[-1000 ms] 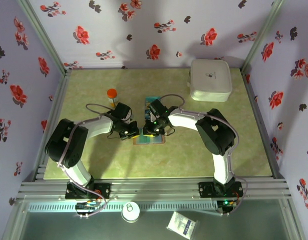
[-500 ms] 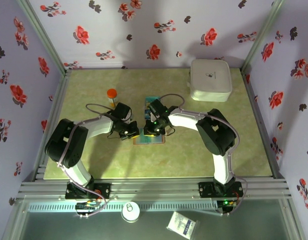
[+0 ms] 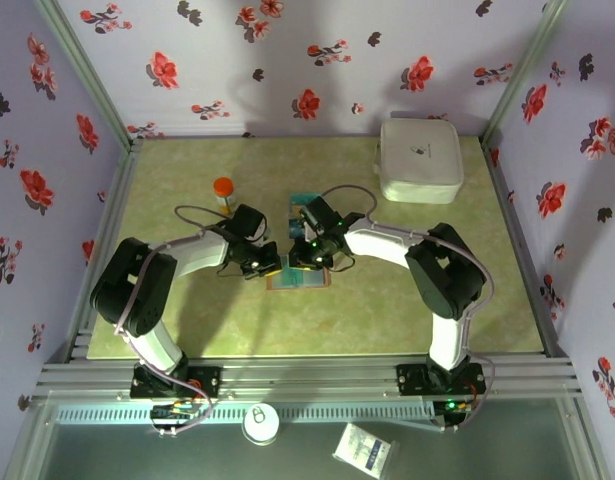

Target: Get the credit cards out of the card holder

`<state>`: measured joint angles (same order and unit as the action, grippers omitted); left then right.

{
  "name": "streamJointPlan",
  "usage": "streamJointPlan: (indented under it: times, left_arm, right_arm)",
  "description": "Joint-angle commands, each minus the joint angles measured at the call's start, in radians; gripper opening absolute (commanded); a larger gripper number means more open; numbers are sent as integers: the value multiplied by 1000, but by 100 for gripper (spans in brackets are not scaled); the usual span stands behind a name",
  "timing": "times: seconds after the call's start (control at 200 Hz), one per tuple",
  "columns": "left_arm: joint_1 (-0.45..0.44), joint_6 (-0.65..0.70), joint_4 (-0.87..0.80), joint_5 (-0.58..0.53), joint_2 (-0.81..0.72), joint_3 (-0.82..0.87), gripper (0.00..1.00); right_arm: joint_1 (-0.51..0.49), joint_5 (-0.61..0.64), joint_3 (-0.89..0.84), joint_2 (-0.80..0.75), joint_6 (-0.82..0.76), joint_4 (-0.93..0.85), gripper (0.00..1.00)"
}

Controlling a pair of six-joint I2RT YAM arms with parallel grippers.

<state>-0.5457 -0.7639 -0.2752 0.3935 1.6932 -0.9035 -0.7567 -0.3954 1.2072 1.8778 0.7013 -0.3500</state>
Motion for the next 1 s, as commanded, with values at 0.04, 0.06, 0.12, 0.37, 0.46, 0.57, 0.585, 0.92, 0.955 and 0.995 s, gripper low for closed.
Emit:
streamJointPlan:
  times: [0.04,0.06,0.12,0.37,0.46,0.57,0.585,0.92,0.955,0.995]
  left_arm:
    - [-7,-7,-31,0,-1,-21,0]
    - [-5,-7,-30,1,-3,-22,0]
    - [-9,-6,-33,0,-2,-20,0]
    - [-8,-9,-20,-8,7,20,0]
    - [-8,-1,-15,-13,19,30,0]
    - [-8,6,-28,-24,21,38,0]
    - [-8,5,-29,-26,20,39,0]
    - [-5,8,-41,-39,20,39,0]
    - [-6,5,-42,-38,21,38,0]
    - [-6,5,-41,-38,21,36,0]
  right_arm:
    - [15,29,-35,-32,26,9,25]
    - [17,29,-36,-32,26,9,25]
    - [18,29,-41,-30,29,9,25]
    - [23,38,-46,-21,32,5,26]
    - [26,39,-46,-14,33,5,27]
    - [29,38,-46,-1,30,5,28]
    - [30,38,-46,0,30,6,28]
    - [31,-14,-66,25,52,75,26]
    - [31,-19,-68,26,54,80,26]
    - [32,-24,-69,29,55,85,26]
